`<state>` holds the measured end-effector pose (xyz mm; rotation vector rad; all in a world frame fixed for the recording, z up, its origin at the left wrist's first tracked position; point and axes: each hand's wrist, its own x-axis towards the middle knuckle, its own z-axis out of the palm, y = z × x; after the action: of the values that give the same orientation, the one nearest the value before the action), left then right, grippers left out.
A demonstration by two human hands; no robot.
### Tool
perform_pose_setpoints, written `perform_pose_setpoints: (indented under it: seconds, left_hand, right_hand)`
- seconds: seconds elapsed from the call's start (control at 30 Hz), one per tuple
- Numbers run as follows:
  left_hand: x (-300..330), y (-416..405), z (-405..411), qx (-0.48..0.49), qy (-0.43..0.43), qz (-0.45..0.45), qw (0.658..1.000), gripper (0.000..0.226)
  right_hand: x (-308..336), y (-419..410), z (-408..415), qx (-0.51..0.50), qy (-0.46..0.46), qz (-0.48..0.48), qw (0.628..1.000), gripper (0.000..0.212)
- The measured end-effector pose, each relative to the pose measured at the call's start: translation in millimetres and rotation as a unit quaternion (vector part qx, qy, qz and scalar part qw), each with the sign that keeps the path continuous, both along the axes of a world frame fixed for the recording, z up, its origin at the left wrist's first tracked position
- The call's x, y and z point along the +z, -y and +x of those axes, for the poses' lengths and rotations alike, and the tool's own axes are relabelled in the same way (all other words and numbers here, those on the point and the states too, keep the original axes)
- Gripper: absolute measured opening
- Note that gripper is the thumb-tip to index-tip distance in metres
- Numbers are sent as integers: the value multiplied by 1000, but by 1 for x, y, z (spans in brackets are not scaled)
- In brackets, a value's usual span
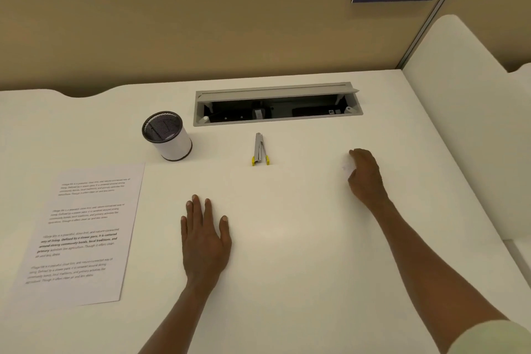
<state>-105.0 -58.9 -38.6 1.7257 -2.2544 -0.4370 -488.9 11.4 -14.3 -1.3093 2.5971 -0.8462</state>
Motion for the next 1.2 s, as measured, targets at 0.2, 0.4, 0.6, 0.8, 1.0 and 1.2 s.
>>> perform_pose_setpoints:
  seconds: [0.2,0.4,0.6,0.8,1.0,1.2]
  left_hand:
    - [0,0,-1,0,-5,-2,1000,68]
    - [1,-1,-1,1,-5,-3,1000,68]
    - [0,-1,0,-1,-5,-2,1000,69]
    - [-1,0,0,-1,-8,-6,1000,68]
    - [-1,0,-1,-1,-11,-8,1000,69]
    - [-3,0,0,-2,-11,-11,1000,69]
  right_hand:
    - [6,0,-14,154,-96,114,977,37]
    - [11,-9,-15,163,-67,114,978,46]
    - [7,-19,-12,173,-6,168,970,46]
    - [24,-20,-15,140,50,163,975,34]
    - [39,-8,-10,107,108,146,978,22]
    - [36,6,-22,144,65,259,953,30]
